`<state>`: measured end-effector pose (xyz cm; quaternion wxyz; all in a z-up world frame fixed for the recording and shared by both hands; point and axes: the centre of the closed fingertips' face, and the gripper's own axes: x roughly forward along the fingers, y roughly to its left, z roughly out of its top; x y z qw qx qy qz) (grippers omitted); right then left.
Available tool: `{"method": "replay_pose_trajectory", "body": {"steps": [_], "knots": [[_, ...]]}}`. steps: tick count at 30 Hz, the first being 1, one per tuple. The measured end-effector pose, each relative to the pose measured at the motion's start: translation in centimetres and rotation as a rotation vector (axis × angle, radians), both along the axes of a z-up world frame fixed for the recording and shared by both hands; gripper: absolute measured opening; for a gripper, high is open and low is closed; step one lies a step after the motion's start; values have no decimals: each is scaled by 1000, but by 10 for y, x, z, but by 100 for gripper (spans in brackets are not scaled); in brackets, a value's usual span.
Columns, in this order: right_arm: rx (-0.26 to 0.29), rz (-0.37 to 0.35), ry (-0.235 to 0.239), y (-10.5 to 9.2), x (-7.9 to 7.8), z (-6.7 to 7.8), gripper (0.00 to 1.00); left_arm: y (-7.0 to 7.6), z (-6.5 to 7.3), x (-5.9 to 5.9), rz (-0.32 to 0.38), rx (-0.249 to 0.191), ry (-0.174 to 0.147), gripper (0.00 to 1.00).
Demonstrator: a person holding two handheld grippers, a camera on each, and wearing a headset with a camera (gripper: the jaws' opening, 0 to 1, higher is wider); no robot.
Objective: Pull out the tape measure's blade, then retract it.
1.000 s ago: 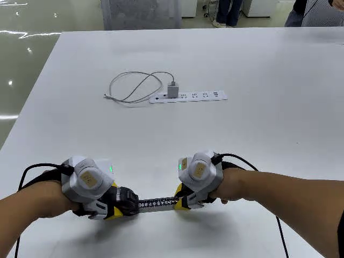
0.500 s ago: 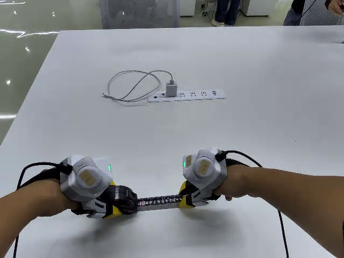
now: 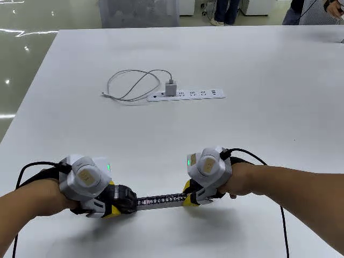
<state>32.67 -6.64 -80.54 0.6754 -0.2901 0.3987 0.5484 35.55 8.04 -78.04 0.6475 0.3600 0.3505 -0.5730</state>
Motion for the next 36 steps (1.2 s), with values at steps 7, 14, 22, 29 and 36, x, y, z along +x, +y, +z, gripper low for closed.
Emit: {"method": "replay_pose_trajectory", "body": {"steps": [7, 14, 22, 29, 36], "knots": [[-2, -4, 4, -4, -1, 0, 9, 0, -1, 0, 1, 0, -1, 33], [-8, -6, 4, -9, -2, 0, 9, 1, -1, -1, 5, -2, 1, 33], [-18, -4, 0, -16, -2, 0, 9, 1, -2, -1, 9, -2, 1, 33], [-26, -1, -1, -20, -2, 0, 9, 2, -2, 0, 9, 1, 4, 33], [-28, -5, 2, -25, -3, 0, 9, 2, -3, 0, 11, 1, 4, 34]]}}
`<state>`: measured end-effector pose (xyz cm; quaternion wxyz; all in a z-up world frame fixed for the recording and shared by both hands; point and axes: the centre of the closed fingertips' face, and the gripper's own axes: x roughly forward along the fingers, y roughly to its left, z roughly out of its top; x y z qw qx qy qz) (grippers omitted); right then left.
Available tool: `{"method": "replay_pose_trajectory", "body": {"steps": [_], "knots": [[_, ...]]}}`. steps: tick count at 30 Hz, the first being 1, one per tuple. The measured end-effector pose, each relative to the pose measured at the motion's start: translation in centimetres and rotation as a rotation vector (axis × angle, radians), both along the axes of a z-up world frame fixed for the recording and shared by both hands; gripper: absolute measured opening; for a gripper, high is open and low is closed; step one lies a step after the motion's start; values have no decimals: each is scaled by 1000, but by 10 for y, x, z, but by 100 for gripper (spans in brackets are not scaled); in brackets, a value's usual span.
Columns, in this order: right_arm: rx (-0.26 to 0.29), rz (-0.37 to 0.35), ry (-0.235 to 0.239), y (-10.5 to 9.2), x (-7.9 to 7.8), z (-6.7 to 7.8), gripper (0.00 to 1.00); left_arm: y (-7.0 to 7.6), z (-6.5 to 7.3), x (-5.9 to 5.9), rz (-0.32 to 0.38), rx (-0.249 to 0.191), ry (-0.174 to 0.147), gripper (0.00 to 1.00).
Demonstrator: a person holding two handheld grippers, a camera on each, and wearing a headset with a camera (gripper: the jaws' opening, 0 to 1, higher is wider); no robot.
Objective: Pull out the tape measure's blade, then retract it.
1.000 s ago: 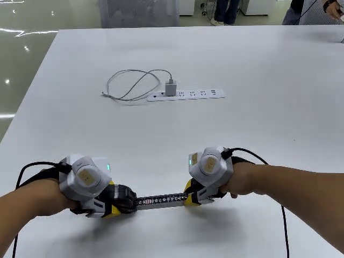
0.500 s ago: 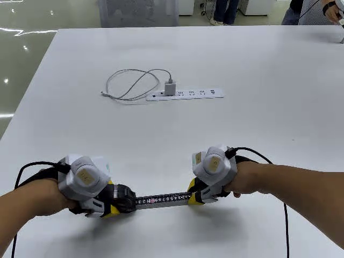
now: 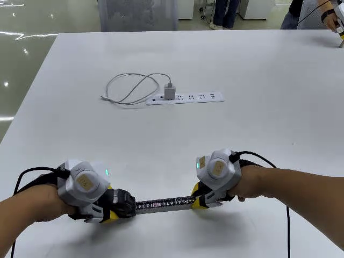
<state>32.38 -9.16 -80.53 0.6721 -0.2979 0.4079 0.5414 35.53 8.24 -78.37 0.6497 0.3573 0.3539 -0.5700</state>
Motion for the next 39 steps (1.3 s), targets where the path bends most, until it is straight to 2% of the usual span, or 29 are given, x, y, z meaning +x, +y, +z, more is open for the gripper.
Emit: {"method": "replay_pose_trajectory", "body": {"steps": [7, 8, 11, 19, 39], "knots": [[-1, -7, 3, -4, -2, 0, 9, 3, -4, -1, 5, 11, 10, 33], [-2, -8, 3, -5, -2, 0, 9, 4, -5, -4, -32, 15, 1, 33], [-3, -9, 2, -8, -3, 0, 9, 5, -4, -4, -36, 8, -25, 33], [-6, -15, 3, -17, -4, 0, 9, 5, -4, -2, -31, 5, -15, 32], [-20, -25, 9, -42, -7, 0, 9, 4, -4, -2, -34, 12, -13, 32]]}}
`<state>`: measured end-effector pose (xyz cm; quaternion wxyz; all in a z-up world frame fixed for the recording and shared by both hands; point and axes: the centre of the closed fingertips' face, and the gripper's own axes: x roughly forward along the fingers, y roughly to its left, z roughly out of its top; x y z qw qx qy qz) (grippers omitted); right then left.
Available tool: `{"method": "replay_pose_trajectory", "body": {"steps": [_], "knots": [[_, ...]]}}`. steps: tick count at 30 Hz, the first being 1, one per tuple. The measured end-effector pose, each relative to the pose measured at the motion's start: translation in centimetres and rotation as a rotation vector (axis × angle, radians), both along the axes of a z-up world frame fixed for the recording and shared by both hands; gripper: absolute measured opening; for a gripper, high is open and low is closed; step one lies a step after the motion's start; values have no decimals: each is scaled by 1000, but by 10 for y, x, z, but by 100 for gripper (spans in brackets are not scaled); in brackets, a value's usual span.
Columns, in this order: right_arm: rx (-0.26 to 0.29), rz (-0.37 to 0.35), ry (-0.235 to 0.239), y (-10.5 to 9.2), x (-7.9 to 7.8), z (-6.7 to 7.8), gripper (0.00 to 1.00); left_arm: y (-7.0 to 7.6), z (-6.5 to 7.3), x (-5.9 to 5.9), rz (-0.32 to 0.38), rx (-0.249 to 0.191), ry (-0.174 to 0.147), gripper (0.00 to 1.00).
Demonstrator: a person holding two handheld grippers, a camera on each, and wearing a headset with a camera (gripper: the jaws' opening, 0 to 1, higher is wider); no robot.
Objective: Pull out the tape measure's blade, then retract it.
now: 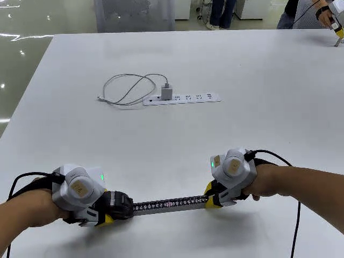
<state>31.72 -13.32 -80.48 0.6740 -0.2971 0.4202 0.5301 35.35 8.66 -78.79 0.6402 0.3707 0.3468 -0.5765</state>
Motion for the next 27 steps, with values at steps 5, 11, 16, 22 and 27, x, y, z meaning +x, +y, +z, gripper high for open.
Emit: {"method": "replay_pose_trajectory", "body": {"steps": [5, 11, 16, 22, 27], "knots": [[-4, -1, -1, -4, -1, 0, 9, 0, 0, 0, 2, 0, 0, 32], [-9, 1, 2, -7, -2, 0, 9, 0, 0, -1, 1, 0, 0, 32], [-11, -1, 4, -11, -3, 0, 9, 0, 0, -1, 2, -1, 0, 32], [-12, -6, 5, -16, -3, 0, 9, 0, 0, -1, 3, -1, 0, 32], [-15, -7, 6, -20, -4, 0, 9, 0, 0, -1, 3, -1, 0, 32]]}}
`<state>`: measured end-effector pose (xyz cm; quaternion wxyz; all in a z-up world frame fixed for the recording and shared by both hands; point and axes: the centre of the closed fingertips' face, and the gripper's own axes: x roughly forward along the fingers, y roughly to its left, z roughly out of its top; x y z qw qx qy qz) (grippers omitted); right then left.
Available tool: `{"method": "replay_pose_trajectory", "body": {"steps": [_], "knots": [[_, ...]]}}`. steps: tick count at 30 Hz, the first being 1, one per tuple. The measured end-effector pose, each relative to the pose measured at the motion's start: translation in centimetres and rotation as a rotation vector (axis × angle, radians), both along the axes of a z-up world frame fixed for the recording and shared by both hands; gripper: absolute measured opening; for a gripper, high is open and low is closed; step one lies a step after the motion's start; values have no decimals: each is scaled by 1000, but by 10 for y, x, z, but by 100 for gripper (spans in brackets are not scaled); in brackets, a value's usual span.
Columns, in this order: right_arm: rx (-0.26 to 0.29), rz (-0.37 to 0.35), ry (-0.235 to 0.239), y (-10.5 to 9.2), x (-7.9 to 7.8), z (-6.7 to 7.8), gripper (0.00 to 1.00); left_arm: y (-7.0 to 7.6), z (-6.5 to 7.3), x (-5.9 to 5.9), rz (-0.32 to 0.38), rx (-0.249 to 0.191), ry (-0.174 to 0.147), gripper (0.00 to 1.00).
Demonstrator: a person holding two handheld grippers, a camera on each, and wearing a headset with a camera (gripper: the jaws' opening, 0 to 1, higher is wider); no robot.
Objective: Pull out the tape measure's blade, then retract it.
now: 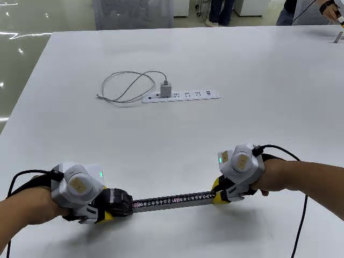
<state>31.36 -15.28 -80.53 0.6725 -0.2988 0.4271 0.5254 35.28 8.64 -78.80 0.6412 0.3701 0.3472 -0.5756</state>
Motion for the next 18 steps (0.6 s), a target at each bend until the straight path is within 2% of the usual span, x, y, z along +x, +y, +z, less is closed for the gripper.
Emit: {"method": "replay_pose_trajectory", "body": {"steps": [18], "knots": [[-13, -8, 0, -15, -2, 0, 9, 0, 0, 0, 1, 1, -1, 32]]}}
